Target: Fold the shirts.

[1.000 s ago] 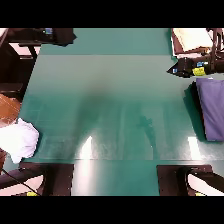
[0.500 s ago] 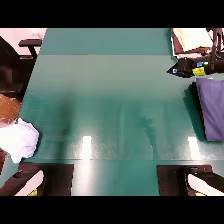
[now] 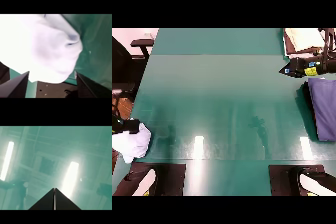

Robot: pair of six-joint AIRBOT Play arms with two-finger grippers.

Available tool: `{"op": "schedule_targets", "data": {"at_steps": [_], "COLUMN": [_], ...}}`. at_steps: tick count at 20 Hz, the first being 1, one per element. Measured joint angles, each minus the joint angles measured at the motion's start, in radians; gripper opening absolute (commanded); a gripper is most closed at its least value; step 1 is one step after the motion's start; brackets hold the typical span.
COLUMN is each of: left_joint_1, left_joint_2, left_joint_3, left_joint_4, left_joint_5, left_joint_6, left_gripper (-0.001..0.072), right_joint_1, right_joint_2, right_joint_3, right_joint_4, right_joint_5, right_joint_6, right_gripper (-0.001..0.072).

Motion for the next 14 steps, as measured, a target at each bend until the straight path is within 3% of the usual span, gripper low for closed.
{"op": "schedule_targets", "data": {"at_steps": [3,4,6,11,14], "left_joint_1": [0.003,0.004,0.004,0.004,-0.013], "left_joint_2": [0.003,0.004,0.004,0.005,0.006], "left_joint_3": [-0.087,-0.103,-0.122,-0.108,0.046], "left_joint_4": [0.042,0.050,0.060,0.070,0.060], "left_joint_5": [0.028,0.034,0.042,0.038,0.018], "left_joint_6": [-0.019,-0.025,-0.041,-0.061,-0.070], "left_gripper": [0.0661,0.0614,0.0049,0.0020,0.0018], "right_joint_1": [0.000,0.000,0.000,0.000,0.000], "right_joint_2": [0.000,0.000,0.000,0.000,0.002], "right_joint_3": [0.000,0.000,0.000,0.002,0.037], "right_joint_4": [0.000,0.000,0.000,0.001,0.002], "right_joint_5": [0.000,0.000,0.000,-0.001,-0.002], "right_joint_6": [0.000,0.000,0.000,0.000,0.000], "right_gripper": [0.0015,0.0015,0.0015,0.0015,0.0015]}}
